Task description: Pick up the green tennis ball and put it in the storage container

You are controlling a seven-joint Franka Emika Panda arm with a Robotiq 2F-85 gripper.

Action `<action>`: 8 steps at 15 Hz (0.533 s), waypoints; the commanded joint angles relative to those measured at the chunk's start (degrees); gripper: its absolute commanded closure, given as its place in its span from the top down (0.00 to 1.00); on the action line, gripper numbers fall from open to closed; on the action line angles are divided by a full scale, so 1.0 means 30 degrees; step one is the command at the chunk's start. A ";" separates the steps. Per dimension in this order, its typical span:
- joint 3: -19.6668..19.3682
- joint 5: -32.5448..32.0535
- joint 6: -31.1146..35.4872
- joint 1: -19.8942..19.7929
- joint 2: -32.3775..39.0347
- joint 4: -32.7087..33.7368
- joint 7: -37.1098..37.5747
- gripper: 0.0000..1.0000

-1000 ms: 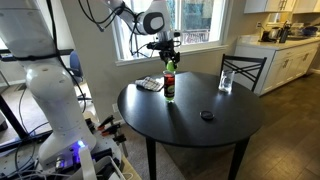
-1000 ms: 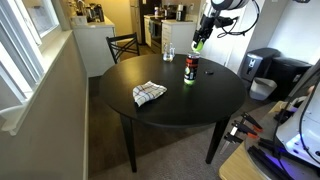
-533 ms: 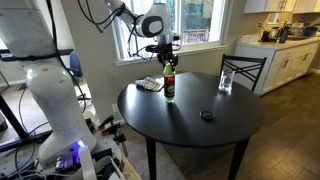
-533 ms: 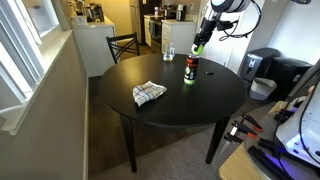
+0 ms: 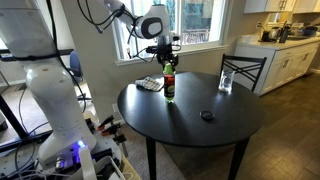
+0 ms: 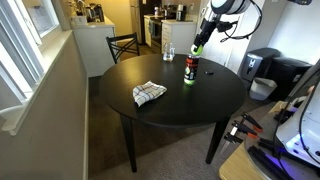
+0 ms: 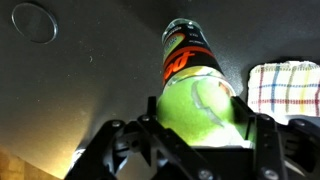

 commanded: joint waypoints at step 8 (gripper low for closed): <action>-0.0380 0.0463 0.0147 -0.0211 -0.0553 -0.0744 -0.0883 1.00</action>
